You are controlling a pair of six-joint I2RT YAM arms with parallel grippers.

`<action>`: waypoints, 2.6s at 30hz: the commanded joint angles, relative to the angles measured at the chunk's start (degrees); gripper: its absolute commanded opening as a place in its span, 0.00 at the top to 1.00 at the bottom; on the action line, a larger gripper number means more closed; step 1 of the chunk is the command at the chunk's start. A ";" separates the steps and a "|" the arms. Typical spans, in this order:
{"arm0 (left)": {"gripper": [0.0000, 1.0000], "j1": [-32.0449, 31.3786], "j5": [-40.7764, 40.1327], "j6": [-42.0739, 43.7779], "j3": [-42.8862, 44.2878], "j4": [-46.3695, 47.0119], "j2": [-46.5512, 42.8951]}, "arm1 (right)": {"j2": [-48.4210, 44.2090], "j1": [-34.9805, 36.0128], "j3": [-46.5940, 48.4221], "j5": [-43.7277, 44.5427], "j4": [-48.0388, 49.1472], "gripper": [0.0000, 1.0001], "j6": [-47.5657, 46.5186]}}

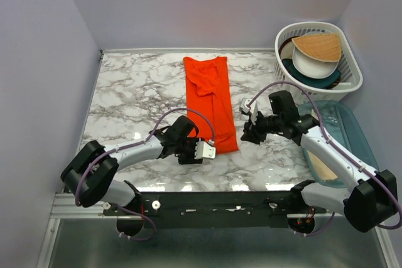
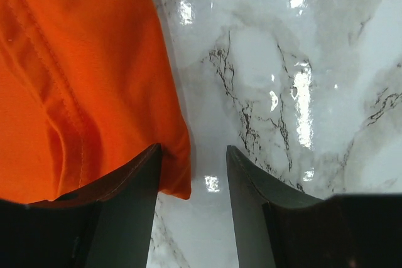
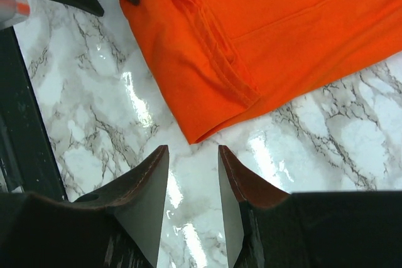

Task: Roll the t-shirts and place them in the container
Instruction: Roll the T-shirt to the center of the board.

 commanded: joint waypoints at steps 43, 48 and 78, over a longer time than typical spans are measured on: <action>1.00 17.78 34.38 7.44 36.26 -47.77 28.29 | 10.13 23.45 -14.04 11.68 34.28 0.36 -22.17; 1.00 18.83 37.36 7.87 38.45 -50.58 30.39 | 12.07 25.12 -11.75 13.70 31.65 0.29 -18.67; 0.82 24.11 35.20 7.39 33.31 -50.30 25.35 | 12.95 27.86 -19.85 32.08 42.11 0.84 -22.52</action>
